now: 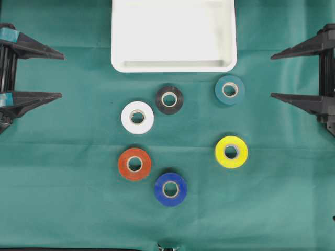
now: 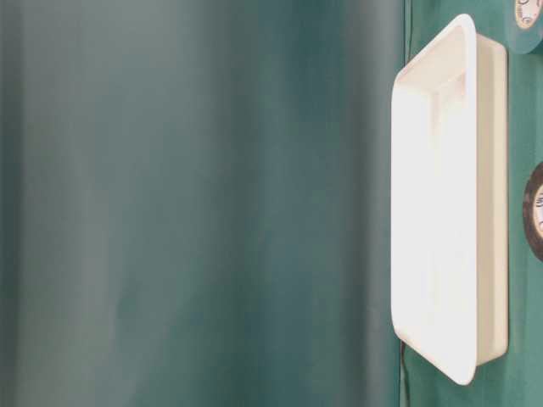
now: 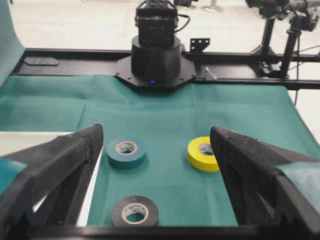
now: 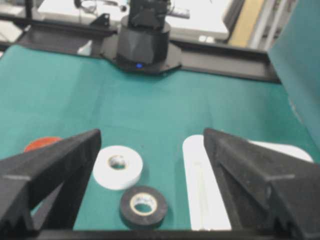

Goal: Pick up the tape from a random location and place it into the white case.

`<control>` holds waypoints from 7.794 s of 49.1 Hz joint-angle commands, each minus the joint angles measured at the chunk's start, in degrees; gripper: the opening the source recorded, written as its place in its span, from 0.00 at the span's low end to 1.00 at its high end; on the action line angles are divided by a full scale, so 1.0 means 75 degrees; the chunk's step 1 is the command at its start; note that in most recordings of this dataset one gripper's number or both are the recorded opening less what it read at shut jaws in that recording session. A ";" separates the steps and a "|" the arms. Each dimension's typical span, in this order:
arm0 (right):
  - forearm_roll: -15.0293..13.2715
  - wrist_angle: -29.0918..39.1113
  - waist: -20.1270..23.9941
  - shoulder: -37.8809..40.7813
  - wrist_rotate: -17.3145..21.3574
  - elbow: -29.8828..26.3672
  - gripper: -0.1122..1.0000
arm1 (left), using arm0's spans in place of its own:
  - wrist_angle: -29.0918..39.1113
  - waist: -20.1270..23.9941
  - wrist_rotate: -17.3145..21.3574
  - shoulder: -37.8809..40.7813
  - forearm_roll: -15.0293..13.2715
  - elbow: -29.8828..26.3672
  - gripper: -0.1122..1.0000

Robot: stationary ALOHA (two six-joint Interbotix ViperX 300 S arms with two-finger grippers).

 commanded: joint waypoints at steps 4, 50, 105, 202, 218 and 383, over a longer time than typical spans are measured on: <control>0.0023 -0.0023 -0.0035 0.0082 0.0012 -0.0211 0.93 | -0.0023 -0.0199 0.0000 0.0035 -0.0012 -0.0211 1.00; 0.0000 -0.0070 -0.0035 0.0187 0.0000 -0.0234 0.93 | -0.0844 -0.0516 0.0105 0.1652 -0.0012 -0.0973 1.00; 0.0012 -0.0023 -0.0023 0.0199 0.0012 -0.0234 0.93 | -0.0656 -0.0340 0.0164 0.5391 -0.0117 -0.4254 1.00; 0.0023 0.0059 -0.0035 0.0375 0.0070 -0.0234 0.93 | 0.8098 -0.0176 0.0270 0.7723 0.0105 -0.8203 1.00; 0.0023 0.0059 -0.0035 0.0363 0.0059 -0.0246 0.93 | 0.6680 -0.0164 0.0246 0.8332 0.0105 -0.7254 1.00; -0.0023 0.0152 -0.0035 0.0703 0.0035 -0.0199 0.93 | 0.7289 -0.0059 0.0516 0.7852 0.0082 -0.7418 0.28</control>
